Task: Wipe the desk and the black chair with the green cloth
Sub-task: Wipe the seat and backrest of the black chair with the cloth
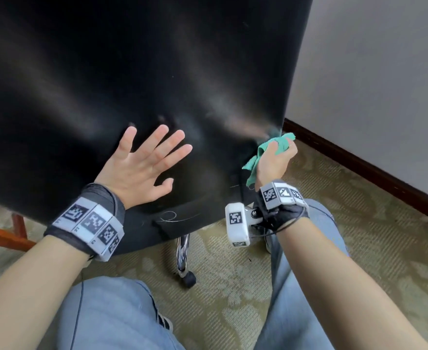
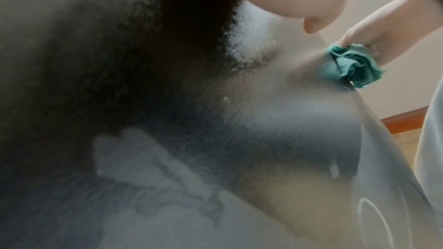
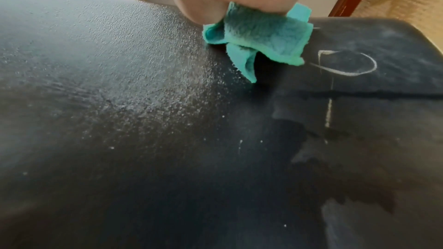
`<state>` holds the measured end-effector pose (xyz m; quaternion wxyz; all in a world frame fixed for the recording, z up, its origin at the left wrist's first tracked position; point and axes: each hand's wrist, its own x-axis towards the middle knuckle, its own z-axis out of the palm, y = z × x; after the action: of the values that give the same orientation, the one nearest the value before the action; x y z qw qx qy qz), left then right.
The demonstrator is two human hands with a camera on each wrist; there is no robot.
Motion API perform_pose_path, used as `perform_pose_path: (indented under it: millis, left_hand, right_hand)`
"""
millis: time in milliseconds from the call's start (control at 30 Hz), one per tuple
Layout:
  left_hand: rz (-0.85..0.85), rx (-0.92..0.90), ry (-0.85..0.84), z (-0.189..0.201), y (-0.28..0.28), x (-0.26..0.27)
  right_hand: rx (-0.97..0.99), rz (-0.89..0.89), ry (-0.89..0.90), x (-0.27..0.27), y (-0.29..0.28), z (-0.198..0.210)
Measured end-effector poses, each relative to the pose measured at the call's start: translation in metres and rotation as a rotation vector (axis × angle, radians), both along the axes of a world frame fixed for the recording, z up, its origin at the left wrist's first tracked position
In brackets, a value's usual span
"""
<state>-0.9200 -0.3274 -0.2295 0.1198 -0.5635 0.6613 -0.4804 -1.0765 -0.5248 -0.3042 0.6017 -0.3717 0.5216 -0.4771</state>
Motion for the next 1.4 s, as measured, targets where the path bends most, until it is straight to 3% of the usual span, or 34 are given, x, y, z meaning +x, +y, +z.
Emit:
perform_pose_path:
  millis: [133,367,567,633,800,1033,1133,1300,1400]
  left_hand:
    - [-0.005,-0.008,0.08,0.003,0.014,0.0]
    - [0.018,-0.084,0.065,0.002,0.013,-0.023]
    - [0.065,-0.102,0.095,-0.002,0.009,-0.014]
    - [0.095,-0.133,0.106,0.0,0.009,-0.008]
    - [0.058,-0.093,0.084,0.002,0.01,0.001]
    - [0.065,-0.084,0.091,0.003,0.007,-0.001]
    - [0.067,-0.083,0.094,0.002,0.01,-0.001]
    - [0.064,-0.085,0.1,0.003,0.011,0.001]
    - [0.07,-0.083,0.113,0.002,0.011,0.001]
  right_hand:
    - [0.047,-0.007,-0.022,-0.006,0.017,0.003]
    - [0.084,0.011,-0.023,-0.018,0.033,0.021]
    - [-0.305,0.03,-0.073,-0.009,0.037,0.077]
    - [-0.38,0.036,-0.046,0.002,0.036,0.077]
    - [-0.247,0.008,-0.02,0.011,0.043,0.032]
    - [0.111,0.101,0.117,-0.018,0.038,-0.024]
    - [0.047,0.037,0.059,-0.033,0.03,-0.001]
    - [-0.385,0.021,-0.088,-0.024,0.013,0.084]
    - [-0.425,0.011,-0.071,-0.011,0.004,0.1]
